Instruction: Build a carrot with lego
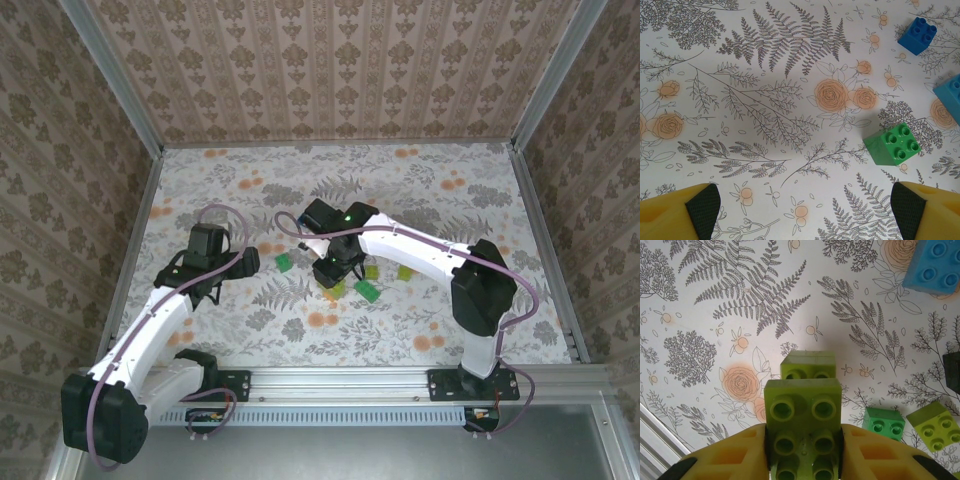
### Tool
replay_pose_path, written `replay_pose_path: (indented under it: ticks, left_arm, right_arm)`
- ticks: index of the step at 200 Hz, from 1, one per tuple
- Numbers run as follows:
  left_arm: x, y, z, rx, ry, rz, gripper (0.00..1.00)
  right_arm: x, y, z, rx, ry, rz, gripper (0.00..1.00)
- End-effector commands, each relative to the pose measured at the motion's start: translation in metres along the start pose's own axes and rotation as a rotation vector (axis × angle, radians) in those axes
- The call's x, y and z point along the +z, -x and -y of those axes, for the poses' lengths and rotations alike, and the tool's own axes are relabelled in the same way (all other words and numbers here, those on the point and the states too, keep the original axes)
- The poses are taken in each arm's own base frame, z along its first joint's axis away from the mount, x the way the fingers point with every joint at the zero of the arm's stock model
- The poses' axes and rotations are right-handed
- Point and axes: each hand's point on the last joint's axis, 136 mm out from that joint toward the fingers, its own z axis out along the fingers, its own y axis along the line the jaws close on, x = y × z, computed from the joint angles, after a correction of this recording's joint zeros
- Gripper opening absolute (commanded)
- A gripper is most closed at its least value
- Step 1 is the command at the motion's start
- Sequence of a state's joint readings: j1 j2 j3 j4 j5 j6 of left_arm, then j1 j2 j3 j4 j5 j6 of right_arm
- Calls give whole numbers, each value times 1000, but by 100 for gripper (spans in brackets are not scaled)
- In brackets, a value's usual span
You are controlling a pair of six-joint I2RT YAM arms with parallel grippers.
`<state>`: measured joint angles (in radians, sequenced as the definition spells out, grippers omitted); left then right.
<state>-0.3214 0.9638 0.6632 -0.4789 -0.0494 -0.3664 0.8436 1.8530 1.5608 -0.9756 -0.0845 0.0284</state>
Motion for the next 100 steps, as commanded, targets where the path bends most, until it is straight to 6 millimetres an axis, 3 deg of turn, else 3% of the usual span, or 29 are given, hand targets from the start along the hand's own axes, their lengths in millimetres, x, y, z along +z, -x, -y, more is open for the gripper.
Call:
replay_pose_path:
  ticks: [1, 61, 100]
  left_arm:
    - [-6, 8, 5, 4, -14, 33, 92]
    - [-6, 8, 5, 5, -15, 34, 92]
    - [-6, 8, 5, 5, -16, 36, 92]
  right_arm:
    - [20, -20, 1, -16, -24, -114, 35]
    - [29, -32, 5, -11, -54, -157, 34]
    - [43, -50, 7, -8, -66, -211, 34]
